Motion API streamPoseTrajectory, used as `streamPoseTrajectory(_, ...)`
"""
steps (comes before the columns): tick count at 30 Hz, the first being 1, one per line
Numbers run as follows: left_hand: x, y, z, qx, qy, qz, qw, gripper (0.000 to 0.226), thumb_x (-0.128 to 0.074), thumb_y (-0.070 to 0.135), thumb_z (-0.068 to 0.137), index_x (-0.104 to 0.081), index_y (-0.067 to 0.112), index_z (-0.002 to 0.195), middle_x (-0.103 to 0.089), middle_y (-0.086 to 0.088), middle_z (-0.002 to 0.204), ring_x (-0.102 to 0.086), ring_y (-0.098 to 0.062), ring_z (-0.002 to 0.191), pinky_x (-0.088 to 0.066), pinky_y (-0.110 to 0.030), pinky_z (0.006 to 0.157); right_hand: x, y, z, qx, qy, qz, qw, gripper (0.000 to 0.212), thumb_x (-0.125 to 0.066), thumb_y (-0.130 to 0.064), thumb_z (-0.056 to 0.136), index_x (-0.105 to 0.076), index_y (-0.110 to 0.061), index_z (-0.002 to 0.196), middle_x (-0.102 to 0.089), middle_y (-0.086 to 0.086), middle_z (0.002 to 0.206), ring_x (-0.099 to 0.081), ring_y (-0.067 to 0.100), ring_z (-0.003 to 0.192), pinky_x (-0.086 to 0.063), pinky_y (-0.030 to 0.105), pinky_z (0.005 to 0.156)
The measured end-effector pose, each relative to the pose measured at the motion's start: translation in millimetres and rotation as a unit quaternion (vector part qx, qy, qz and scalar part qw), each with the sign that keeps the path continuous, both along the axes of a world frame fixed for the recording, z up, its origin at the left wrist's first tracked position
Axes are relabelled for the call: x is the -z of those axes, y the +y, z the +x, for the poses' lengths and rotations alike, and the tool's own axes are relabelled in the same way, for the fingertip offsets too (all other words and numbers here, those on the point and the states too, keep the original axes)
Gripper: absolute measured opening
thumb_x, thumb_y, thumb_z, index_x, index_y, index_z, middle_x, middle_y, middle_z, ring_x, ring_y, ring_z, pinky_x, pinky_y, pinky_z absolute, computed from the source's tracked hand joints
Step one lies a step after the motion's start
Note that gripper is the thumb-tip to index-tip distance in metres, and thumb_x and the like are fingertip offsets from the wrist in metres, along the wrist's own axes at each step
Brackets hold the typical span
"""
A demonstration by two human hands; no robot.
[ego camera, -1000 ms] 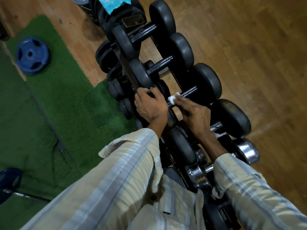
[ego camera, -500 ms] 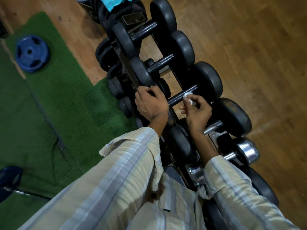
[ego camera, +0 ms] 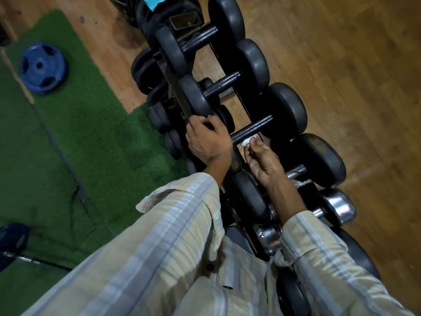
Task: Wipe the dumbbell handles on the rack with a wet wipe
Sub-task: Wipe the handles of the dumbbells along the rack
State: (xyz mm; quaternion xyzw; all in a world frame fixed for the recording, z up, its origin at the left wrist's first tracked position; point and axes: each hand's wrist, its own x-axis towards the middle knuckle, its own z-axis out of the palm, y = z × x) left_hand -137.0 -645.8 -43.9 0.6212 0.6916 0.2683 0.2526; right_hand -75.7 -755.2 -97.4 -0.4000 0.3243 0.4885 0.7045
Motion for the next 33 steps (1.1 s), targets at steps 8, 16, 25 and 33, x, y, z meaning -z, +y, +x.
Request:
streamPoseTrajectory(8, 1, 0, 0, 0.002, 0.004, 0.0, 1.0, 0.02, -0.054, 0.032, 0.089, -0.058, 0.013, 0.091, -0.063, -0.007, 0.093, -0.059, -0.033, 0.093, -0.044, -0.042, 0.076, -6, 5, 13, -0.095, 0.016, -0.027, 0.995, 0.019, -0.055, 0.008, 0.098, -0.064, -0.008, 0.1, -0.066, 0.006, 0.09, -0.064, 0.012, 0.08, -0.06, 0.02, 0.065)
streamPoseTrajectory(16, 2, 1, -1, 0.001, 0.013, -0.002, 1.0, 0.016, -0.057, 0.03, 0.091, -0.058, 0.014, 0.091, -0.062, -0.006, 0.092, -0.058, -0.031, 0.092, -0.042, -0.04, 0.076, -16, 11, 41, 0.193, 0.099, -0.023, 0.976, 0.011, -0.067, 0.002, 0.094, -0.066, 0.0, 0.083, -0.069, 0.008, 0.065, -0.065, 0.013, 0.065, -0.055, 0.017, 0.068)
streamPoseTrajectory(25, 1, -1, 0, 0.005, 0.013, 0.003, 1.0, 0.016, -0.056, 0.028, 0.089, -0.058, 0.013, 0.091, -0.063, -0.007, 0.092, -0.058, -0.033, 0.092, -0.041, -0.039, 0.074, -14, 1, 15, -0.083, 0.116, -0.014, 0.99, 0.018, -0.05, -0.01, 0.084, -0.068, -0.009, 0.088, -0.066, 0.009, 0.112, -0.066, 0.027, 0.108, -0.046, 0.036, 0.106)
streamPoseTrajectory(33, 1, 0, 0, 0.006, 0.012, 0.011, 1.0, 0.016, -0.056, 0.028, 0.089, -0.058, 0.012, 0.089, -0.062, -0.007, 0.089, -0.058, -0.032, 0.09, -0.041, -0.039, 0.074, -4, -1, 40, 0.088, 0.08, 0.097, 0.988, 0.038, -0.067, 0.004, 0.045, -0.054, -0.013, 0.076, -0.065, 0.006, 0.087, -0.059, 0.03, 0.116, -0.051, 0.05, 0.1)
